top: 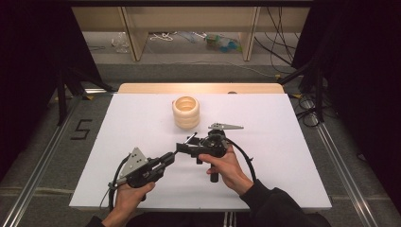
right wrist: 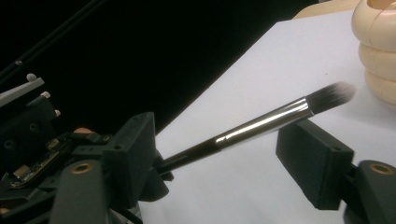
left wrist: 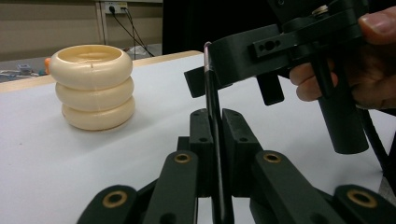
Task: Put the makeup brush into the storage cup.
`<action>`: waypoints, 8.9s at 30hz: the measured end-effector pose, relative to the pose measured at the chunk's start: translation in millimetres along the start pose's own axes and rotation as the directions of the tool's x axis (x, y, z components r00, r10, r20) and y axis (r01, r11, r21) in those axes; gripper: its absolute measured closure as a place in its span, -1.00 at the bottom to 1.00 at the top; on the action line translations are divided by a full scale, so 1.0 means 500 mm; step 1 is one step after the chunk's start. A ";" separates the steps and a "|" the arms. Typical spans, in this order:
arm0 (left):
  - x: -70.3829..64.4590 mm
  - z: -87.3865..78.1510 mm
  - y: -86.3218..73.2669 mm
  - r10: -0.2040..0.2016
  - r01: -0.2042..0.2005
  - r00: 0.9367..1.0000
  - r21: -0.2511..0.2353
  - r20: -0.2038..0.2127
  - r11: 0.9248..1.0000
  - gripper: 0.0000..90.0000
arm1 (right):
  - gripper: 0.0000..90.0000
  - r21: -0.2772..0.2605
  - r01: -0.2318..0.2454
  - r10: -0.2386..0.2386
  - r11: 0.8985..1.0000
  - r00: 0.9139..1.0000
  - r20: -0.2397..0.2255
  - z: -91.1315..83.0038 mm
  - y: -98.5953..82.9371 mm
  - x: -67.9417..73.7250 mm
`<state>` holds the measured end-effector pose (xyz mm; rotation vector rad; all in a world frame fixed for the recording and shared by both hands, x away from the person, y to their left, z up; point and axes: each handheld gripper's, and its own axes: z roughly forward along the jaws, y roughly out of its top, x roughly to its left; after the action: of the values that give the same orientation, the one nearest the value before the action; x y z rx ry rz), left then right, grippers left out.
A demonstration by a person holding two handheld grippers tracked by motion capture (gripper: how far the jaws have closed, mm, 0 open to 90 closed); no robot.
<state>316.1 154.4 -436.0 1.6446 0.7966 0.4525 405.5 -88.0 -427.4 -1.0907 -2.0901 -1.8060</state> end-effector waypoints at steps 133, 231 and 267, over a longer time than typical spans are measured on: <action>0.046 0.007 -0.016 0.054 -0.046 0.995 0.097 -0.081 0.994 -0.49 | 0.86 -0.008 0.378 -0.365 0.926 0.901 0.235 -0.033 0.223 -0.052; 0.099 -0.010 -0.017 0.071 -0.059 0.989 0.095 -0.133 0.994 -0.54 | 0.86 0.101 0.305 -0.321 0.947 0.883 0.344 0.127 0.274 -0.172; 0.099 -0.009 -0.019 0.079 -0.068 0.987 0.088 -0.137 0.994 -0.54 | -0.55 0.070 0.301 -0.301 0.951 0.852 0.428 0.007 0.239 -0.143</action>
<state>344.8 193.2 -450.7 1.7380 0.8705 0.5994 531.7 -114.4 -374.3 -1.3308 -2.6516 -1.8181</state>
